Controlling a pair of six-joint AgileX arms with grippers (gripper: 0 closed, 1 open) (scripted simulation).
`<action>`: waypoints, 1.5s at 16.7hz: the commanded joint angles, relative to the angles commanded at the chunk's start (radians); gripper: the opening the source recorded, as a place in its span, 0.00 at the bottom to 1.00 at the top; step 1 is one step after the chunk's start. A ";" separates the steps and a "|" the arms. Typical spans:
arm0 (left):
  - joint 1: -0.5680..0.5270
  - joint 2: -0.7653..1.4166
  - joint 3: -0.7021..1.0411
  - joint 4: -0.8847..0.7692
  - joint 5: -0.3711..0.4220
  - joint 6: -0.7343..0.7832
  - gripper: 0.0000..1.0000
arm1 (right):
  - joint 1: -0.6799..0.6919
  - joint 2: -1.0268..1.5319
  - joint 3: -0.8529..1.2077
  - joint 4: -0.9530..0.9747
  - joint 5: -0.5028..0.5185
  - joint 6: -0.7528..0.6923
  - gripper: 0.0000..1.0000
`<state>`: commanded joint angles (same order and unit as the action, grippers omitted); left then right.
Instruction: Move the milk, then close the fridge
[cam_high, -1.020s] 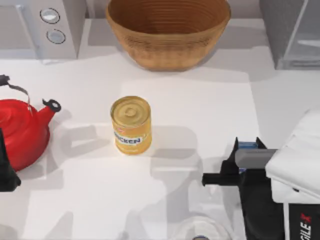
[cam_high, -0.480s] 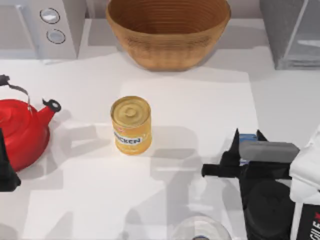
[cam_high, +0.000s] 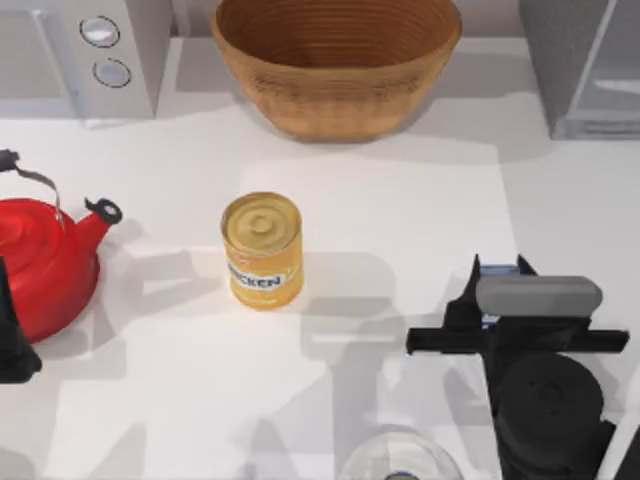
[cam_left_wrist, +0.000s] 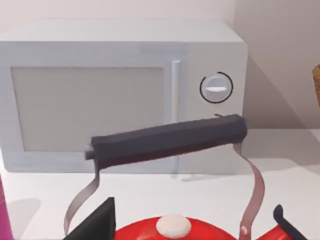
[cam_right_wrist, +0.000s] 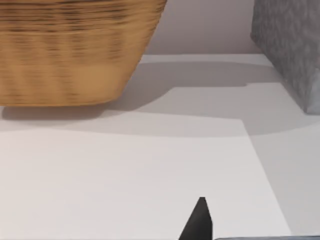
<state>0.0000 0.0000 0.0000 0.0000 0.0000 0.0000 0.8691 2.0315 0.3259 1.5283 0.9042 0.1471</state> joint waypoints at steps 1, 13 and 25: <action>0.000 0.000 0.000 0.000 0.000 0.000 1.00 | 0.000 0.000 0.000 0.000 0.000 0.000 0.00; 0.000 0.000 0.000 0.000 0.000 0.000 1.00 | -0.414 -0.253 0.030 -0.201 -0.418 -0.063 0.00; 0.000 0.000 0.000 0.000 0.000 0.000 1.00 | -0.855 -0.527 0.064 -0.414 -0.865 -0.131 0.00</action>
<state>0.0000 0.0000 0.0000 0.0000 0.0000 0.0000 0.0145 1.5050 0.3904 1.1142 0.0394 0.0159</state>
